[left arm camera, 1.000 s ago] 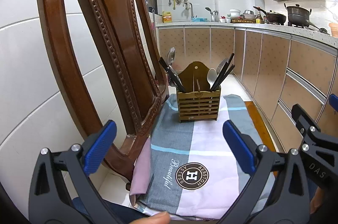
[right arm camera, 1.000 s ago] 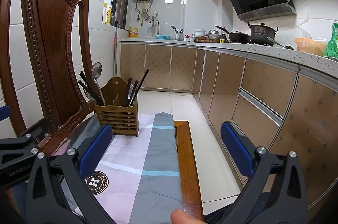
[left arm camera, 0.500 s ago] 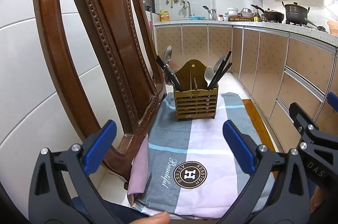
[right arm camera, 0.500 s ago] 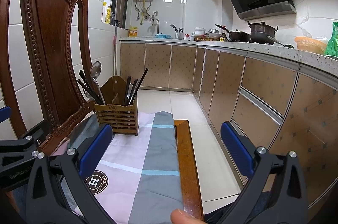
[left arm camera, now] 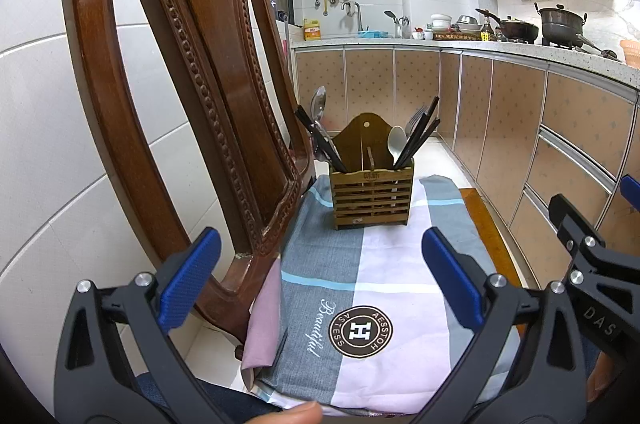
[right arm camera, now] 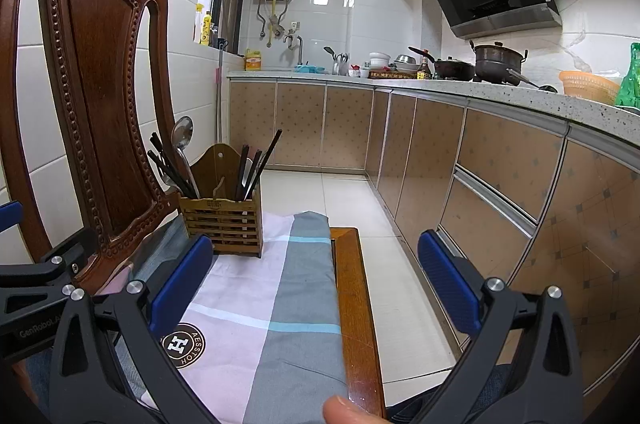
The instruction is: Organize utensils
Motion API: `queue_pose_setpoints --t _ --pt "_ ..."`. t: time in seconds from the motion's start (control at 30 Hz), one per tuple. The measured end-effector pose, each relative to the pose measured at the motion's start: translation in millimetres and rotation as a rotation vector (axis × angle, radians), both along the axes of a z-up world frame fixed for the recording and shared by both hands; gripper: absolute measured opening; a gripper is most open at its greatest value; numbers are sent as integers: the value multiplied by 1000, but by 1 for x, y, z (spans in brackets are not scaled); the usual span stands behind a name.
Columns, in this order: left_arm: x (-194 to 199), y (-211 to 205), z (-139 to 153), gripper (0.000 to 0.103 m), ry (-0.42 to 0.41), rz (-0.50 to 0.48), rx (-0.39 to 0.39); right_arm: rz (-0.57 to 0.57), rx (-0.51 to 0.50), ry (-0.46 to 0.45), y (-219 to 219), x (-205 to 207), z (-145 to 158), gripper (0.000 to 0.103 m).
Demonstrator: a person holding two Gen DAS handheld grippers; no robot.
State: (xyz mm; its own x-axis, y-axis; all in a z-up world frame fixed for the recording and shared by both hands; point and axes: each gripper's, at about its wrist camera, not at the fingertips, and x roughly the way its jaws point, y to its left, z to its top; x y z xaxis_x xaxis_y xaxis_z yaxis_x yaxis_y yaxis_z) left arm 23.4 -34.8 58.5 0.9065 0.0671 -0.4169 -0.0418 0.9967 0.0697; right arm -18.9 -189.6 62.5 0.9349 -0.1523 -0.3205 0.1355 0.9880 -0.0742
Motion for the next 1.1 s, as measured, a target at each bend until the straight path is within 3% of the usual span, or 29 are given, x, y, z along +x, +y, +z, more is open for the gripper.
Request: queue_pose_setpoints --t 1.1 --pt "1 -2 -4 99 5 4 -8 2 -1 2 -2 -1 0 100"
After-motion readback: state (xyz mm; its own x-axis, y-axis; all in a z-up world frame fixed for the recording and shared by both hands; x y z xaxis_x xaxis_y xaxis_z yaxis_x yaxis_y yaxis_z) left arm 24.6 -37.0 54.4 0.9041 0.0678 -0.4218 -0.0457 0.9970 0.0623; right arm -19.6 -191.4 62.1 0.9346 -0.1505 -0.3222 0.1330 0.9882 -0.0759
